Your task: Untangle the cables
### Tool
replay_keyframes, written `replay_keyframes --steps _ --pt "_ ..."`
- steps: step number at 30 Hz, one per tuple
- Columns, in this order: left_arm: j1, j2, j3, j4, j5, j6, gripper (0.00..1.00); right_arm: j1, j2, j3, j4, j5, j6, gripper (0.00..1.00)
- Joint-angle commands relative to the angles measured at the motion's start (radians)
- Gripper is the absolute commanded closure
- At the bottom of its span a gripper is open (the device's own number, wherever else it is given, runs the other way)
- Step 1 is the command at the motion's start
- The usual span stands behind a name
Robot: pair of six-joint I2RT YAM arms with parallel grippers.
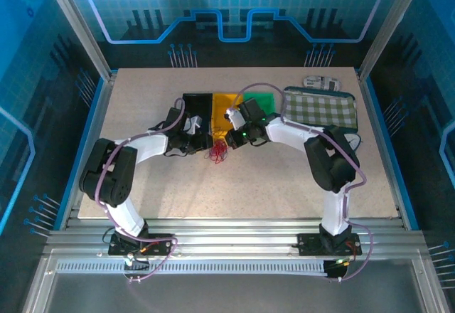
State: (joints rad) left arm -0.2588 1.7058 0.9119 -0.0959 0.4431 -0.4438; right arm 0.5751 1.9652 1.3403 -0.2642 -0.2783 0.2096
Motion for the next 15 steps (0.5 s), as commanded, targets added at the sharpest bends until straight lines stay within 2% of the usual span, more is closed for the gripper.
replay_keyframes --steps 1,6,11,13,15 --pt "0.003 -0.076 -0.043 0.018 0.06 0.042 0.62 -0.01 -0.011 -0.014 0.014 -0.034 0.033 1.0" --pt "-0.045 -0.114 -0.061 -0.034 -0.003 0.1 0.62 -0.009 0.001 -0.004 0.019 -0.041 0.04 1.0" --pt "-0.105 -0.043 -0.012 -0.077 -0.123 0.111 0.63 -0.009 -0.002 -0.006 0.02 -0.044 0.04 1.0" --pt "-0.115 -0.011 0.015 -0.101 -0.193 0.107 0.67 -0.009 -0.012 -0.009 0.016 -0.039 0.038 1.0" --pt "-0.115 0.004 0.03 -0.11 -0.254 0.091 0.77 -0.011 -0.023 -0.014 0.014 -0.03 0.036 1.0"
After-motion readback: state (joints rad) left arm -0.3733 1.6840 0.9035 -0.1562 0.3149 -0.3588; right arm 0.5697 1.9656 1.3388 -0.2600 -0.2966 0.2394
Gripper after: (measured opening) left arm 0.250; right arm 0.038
